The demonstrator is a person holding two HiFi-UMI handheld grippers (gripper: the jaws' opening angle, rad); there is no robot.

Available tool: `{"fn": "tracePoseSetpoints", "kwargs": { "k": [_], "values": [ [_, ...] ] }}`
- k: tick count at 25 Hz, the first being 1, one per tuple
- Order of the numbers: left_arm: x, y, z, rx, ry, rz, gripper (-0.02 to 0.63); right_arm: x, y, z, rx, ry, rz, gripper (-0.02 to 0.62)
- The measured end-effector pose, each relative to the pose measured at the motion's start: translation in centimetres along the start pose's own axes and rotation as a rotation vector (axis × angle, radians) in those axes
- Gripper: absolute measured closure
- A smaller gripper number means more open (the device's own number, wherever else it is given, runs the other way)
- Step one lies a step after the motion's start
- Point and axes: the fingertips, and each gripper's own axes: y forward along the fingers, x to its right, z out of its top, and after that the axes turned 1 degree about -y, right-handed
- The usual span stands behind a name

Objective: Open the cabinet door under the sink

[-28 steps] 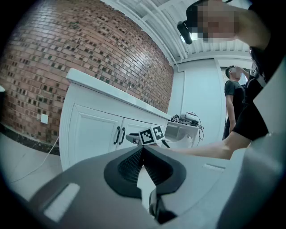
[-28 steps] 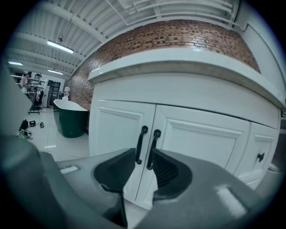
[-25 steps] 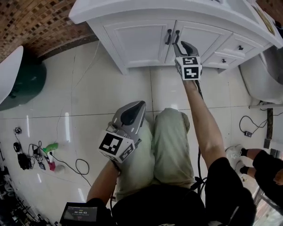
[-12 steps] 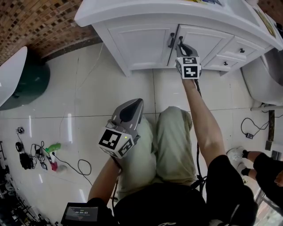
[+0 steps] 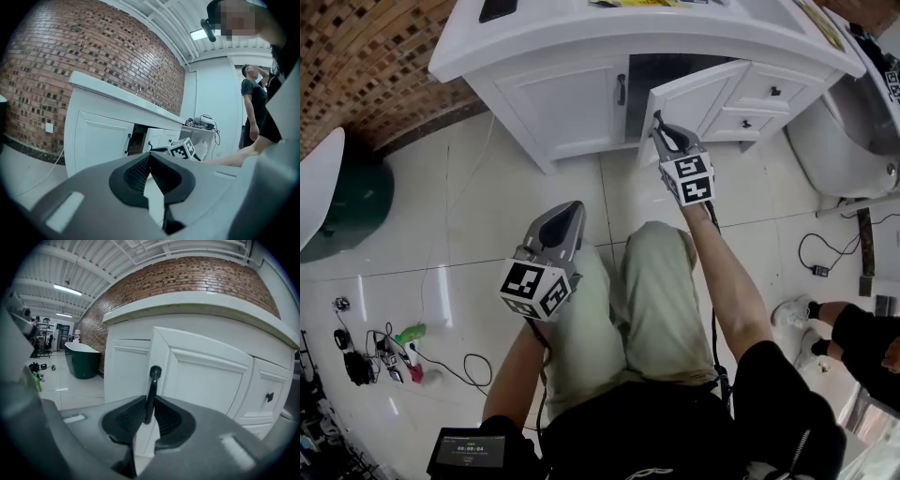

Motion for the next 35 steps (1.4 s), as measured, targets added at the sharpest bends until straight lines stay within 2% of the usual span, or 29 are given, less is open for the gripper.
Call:
{"fn": "tracePoseSetpoints", "kwargs": {
  "k": [4,14,21,27,32,35],
  "values": [
    [1.6,2.0,-0.5,-0.031,0.033,-0.015,0.590,-0.2,-2.9,-1.2,-0.003,-0.023,0.055,0.554],
    [5.0,6.5,-1.5,-0.078,0.074,-0.060,0.590,1.5,-9.6,-4.0,-0.011,-0.071,0.086,0.552],
    [6.6,7.8,-1.8,-0.086,0.092,-0.085,0.590,5.4,-14.8,-7.0,-0.027,-0.083,0.015,0.552],
    [8.0,8.7,-2.4,-0.108,0.110,-0.106,0.589,8.2,-16.9,-8.5,-0.027,-0.079,-0.018,0.554],
    [8.6,8.8,-2.5,-0.113,0.111,-0.112,0.590,11.1,-18.5,-9.6,-0.009,-0.033,-0.047,0.563],
    [8.9,8.7,-2.6,-0.116,0.116,-0.118,0.590,13.9,-19.5,-10.5,0.002,0.032,-0.086,0.575]
  ]
}}
